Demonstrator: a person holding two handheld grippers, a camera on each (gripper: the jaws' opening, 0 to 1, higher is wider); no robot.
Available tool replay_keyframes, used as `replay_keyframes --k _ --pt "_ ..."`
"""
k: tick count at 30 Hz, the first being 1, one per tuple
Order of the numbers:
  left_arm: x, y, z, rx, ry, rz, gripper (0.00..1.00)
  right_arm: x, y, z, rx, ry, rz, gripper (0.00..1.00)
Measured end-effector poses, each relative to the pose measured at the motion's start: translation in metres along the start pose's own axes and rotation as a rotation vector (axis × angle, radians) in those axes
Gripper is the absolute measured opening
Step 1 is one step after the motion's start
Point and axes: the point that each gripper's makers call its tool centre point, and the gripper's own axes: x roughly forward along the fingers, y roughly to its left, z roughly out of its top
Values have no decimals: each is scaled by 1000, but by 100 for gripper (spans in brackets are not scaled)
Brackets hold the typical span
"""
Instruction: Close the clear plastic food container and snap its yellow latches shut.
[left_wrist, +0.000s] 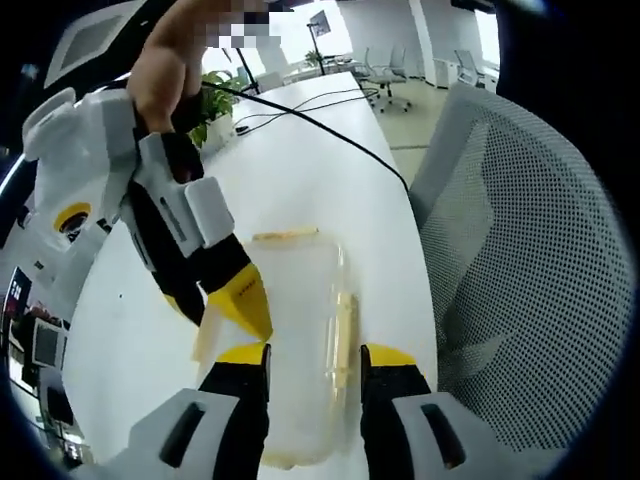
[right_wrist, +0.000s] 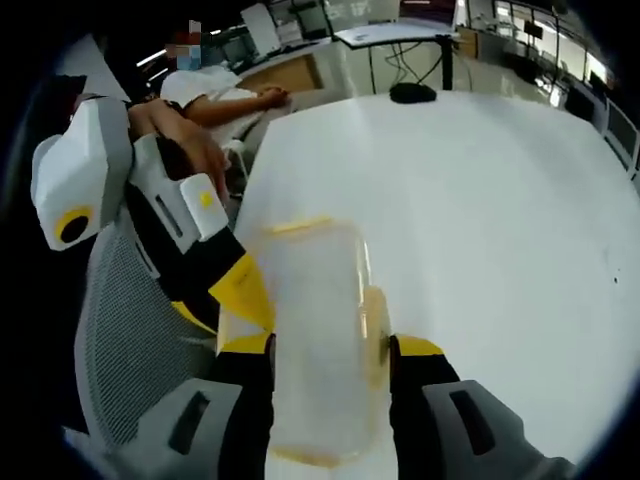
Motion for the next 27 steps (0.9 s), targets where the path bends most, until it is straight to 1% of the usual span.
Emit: replay_keyframes --k 2,12,13,14,15,20,25,27 --pt "0 1 0 14 2 8 28 0 0 0 0 10 10 43" --pt "1 2 0 29 -3 11 28 2 0 -2 2 58 59 43" --pt "2 2 0 29 -3 11 28 3 1 -2 30 59 62 44" --pt "2 2 0 26 -5 11 27 3 0 -2 10 58 65 44" --pt "2 2 0 27 -4 11 27 3 0 -2 9 58 69 43" --pt "2 2 1 38 -8 14 27 2 -2 -3 25 47 85 42" --pt "1 0 0 99 9 32 27 1 -2 -1 42 30 89 41" --pt "1 1 0 100 9 28 27 1 -2 -1 50 28 89 41"
